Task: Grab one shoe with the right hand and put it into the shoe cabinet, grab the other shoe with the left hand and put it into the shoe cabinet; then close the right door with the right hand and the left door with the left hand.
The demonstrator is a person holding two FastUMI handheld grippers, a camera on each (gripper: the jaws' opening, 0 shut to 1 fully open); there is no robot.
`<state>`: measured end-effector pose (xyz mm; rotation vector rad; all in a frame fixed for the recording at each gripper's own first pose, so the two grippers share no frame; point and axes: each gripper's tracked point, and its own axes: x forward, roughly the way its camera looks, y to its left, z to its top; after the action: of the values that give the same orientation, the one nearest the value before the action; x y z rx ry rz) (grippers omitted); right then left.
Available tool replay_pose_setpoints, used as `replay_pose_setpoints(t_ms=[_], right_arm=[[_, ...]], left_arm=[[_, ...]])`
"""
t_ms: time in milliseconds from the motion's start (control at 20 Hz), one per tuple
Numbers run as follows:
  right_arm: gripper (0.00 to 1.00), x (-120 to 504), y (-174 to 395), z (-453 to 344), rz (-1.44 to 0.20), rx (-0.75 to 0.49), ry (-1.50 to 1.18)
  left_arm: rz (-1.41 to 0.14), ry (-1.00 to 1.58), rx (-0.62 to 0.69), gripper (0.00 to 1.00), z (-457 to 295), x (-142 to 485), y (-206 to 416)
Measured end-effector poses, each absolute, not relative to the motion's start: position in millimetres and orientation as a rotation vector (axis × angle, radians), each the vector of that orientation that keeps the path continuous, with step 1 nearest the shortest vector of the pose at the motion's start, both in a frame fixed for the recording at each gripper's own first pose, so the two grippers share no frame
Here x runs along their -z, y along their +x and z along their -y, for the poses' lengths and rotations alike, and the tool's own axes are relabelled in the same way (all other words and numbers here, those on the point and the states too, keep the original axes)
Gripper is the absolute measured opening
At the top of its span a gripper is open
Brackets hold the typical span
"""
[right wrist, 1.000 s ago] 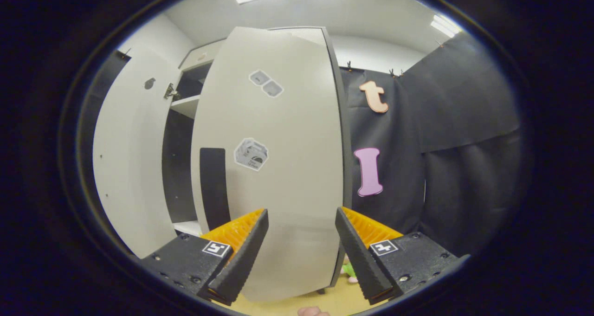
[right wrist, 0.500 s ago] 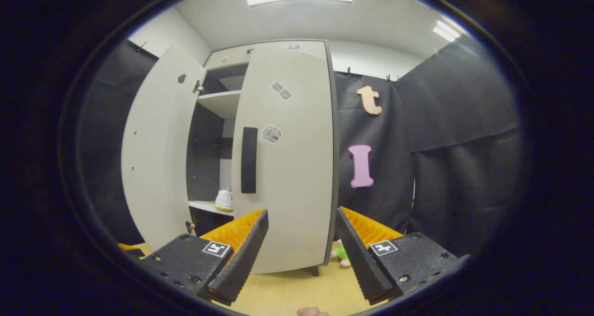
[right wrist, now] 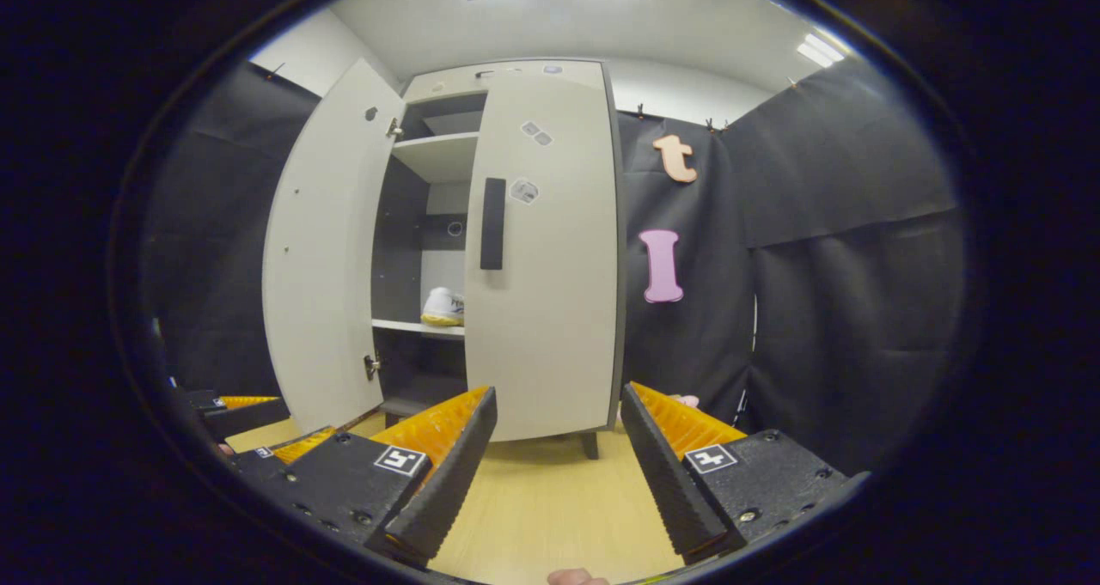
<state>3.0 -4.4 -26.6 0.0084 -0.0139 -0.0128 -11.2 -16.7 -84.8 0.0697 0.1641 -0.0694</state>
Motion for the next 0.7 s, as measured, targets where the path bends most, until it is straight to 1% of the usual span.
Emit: replay_pose_setpoints(t_ms=[200,400,550,700], right_arm=[[0.95,36.8,-3.4,6.6,-0.001,0.017,0.014],[0.94,41.1,-1.6,11.7,-0.009,0.026,0.036],[0.94,46.0,0.6,16.2,-0.018,0.033,0.032],[0.94,49.7,3.4,16.1,-0.026,0.031,0.041]], left_arm=[[-0.150,0.067,0.071,0.90,19.5,76.1,-9.8],[-0.121,0.036,0.039,0.91,4.4,49.9,-12.5],[-0.088,0.036,-0.058,0.94,-37.1,20.8,-18.2],[-0.068,-0.001,-0.162,0.94,-95.8,-7.5,-13.3]])
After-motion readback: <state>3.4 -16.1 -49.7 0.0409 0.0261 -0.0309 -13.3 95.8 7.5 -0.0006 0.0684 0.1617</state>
